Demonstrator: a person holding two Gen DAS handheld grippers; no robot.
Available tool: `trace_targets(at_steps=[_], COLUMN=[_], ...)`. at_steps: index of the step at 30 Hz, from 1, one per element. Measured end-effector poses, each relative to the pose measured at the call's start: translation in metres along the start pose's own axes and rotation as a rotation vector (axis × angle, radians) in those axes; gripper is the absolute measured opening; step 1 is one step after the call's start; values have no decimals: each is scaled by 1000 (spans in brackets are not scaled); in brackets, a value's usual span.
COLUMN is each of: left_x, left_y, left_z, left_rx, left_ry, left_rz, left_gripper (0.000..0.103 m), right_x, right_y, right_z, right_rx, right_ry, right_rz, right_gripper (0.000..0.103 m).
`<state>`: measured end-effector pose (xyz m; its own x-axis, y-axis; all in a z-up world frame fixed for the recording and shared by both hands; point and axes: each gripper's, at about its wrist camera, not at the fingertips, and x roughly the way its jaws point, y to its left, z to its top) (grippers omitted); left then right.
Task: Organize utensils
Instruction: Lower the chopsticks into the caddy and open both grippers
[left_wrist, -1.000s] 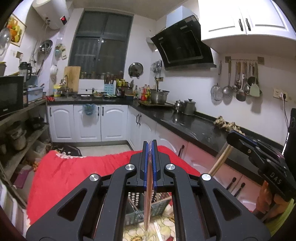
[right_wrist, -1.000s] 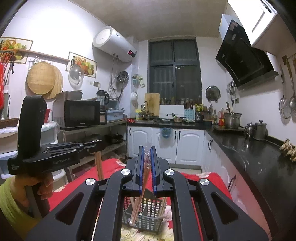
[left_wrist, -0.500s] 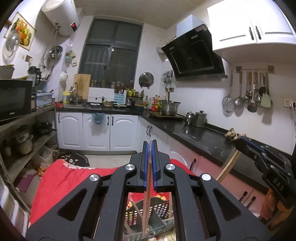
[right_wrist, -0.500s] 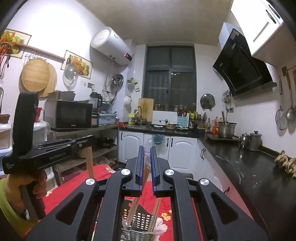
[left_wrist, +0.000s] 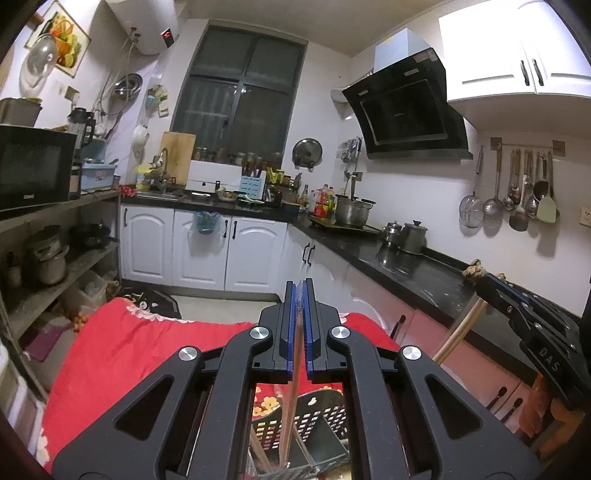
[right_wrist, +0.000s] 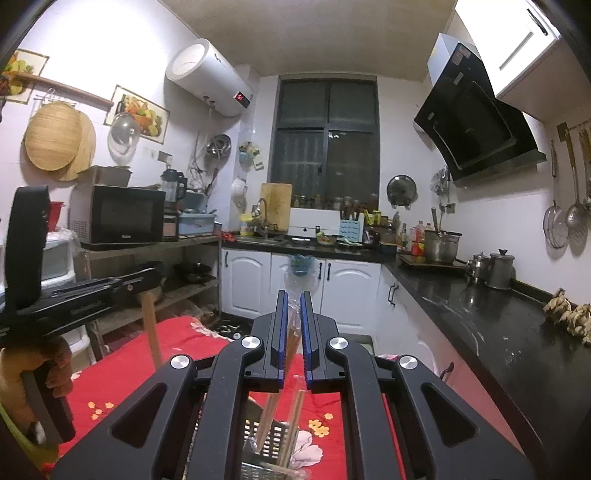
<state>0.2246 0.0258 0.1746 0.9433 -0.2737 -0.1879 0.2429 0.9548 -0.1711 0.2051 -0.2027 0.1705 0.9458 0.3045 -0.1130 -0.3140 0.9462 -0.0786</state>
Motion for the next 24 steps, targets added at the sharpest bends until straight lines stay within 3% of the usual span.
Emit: trace_targets(at_steps=[15, 24], left_x=[13, 28], left_y=[1, 8], left_z=[-25, -46], left_rx=[17, 2], left_ry=[-25, 23], left_rz=[9, 11], left_gripper=[2, 2], right_x=[28, 33], right_y=[-5, -2], right_z=[-34, -46], right_rx=[53, 71], right_ry=[61, 80], right_rz=[-24, 7], right_gripper=[7, 7])
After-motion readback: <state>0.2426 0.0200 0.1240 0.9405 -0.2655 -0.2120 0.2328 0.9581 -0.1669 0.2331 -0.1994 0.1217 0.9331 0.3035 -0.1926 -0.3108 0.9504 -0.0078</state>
